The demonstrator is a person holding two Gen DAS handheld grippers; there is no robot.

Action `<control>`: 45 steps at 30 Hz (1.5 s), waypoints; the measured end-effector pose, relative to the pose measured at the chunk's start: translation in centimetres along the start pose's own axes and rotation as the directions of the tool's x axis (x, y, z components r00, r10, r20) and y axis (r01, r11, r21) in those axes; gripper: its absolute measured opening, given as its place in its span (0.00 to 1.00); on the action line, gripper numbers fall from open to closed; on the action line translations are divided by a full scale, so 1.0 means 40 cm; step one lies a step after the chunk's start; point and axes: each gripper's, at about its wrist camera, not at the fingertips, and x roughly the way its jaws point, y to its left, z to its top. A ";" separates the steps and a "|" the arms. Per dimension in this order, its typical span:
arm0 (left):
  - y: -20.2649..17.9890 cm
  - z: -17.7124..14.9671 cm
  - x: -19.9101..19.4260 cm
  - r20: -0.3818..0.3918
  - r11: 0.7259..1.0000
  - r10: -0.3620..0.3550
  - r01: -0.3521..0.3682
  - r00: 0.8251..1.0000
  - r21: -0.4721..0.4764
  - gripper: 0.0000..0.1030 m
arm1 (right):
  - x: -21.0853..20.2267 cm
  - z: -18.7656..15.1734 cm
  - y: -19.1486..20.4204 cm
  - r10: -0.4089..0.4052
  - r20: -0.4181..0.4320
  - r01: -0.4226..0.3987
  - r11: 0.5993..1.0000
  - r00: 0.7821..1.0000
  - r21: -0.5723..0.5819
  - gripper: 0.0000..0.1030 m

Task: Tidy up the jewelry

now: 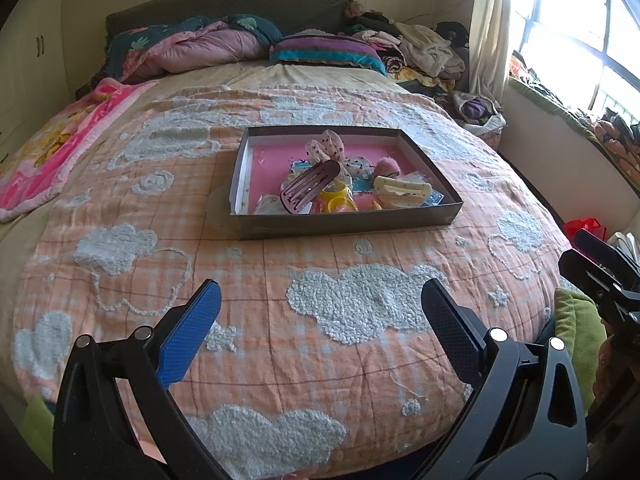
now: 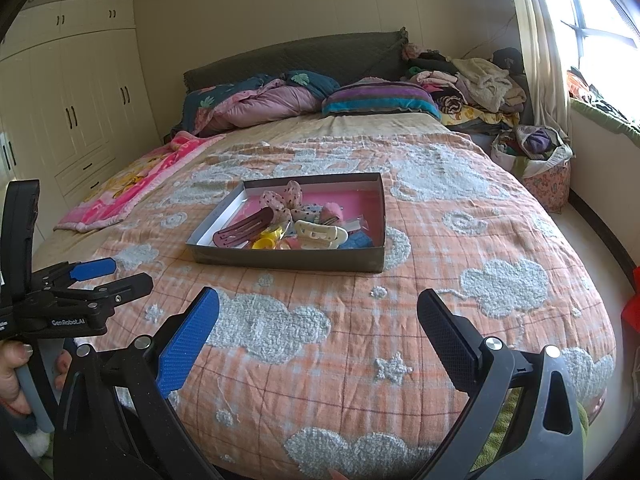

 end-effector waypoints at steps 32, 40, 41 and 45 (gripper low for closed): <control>0.001 -0.002 -0.001 -0.001 1.000 0.006 -0.006 1.000 -0.004 0.91 | -0.012 0.008 0.014 0.008 0.000 -0.008 1.000 1.000 -0.017 0.96; 0.000 0.000 -0.002 0.000 1.000 0.006 -0.006 1.000 0.001 0.91 | -0.014 0.003 0.018 0.009 0.000 -0.009 1.000 1.000 -0.025 0.96; 0.000 0.000 -0.002 0.000 1.000 0.007 -0.007 1.000 0.000 0.91 | -0.013 0.002 0.018 0.009 -0.001 -0.009 1.000 1.000 -0.026 0.96; 0.000 0.005 -0.004 0.001 1.000 0.010 -0.010 1.000 0.003 0.91 | -0.010 0.001 0.019 0.006 -0.003 -0.006 1.000 1.000 -0.026 0.96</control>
